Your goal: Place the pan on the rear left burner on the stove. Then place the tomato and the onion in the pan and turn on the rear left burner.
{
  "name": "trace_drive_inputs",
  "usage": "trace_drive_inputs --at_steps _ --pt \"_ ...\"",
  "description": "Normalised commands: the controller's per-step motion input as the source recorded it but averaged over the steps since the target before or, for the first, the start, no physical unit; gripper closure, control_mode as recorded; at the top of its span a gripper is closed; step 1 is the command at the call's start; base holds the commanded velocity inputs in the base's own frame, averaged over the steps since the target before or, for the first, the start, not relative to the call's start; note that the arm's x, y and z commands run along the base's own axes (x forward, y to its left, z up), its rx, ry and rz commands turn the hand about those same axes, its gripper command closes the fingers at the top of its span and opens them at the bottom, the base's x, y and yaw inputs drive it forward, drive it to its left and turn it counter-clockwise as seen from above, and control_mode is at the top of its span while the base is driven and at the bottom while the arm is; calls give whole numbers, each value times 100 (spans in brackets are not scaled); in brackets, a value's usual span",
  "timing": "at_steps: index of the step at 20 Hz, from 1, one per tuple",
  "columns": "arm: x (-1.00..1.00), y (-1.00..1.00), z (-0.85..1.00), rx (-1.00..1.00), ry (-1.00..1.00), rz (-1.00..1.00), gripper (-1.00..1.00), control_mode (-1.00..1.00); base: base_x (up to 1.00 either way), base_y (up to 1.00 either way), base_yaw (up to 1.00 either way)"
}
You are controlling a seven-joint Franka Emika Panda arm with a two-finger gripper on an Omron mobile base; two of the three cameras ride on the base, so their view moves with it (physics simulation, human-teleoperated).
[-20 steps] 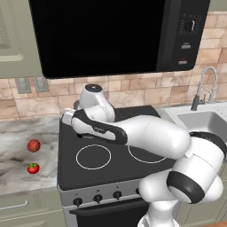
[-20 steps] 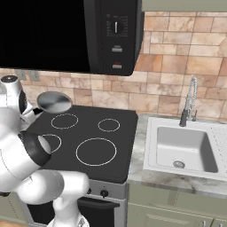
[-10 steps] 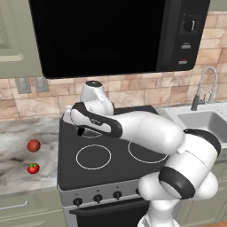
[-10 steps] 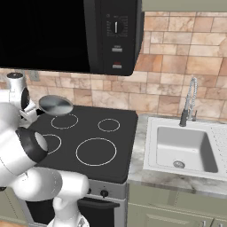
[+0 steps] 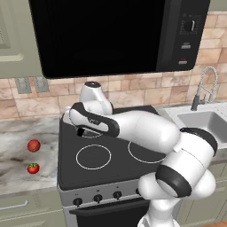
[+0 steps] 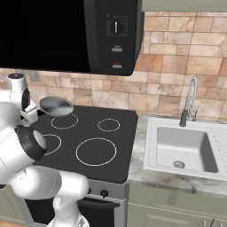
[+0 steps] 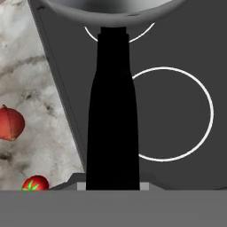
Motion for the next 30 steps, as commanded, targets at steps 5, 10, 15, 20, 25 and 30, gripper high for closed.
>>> trace_drive_inputs --at_steps 5,10,15,20,25,30 --pt "13 0 -16 0 0 0 100 -100 0 0 0" --pt "19 0 -19 0 0 0 100 -100 0 0 0" --pt "21 0 -21 0 0 0 100 -100 0 0 0" --pt "27 0 -22 0 0 0 100 -100 0 0 0" --pt "29 0 -26 0 0 0 100 -100 0 0 0" --pt "22 0 -28 0 1 0 100 -100 0 0 0"
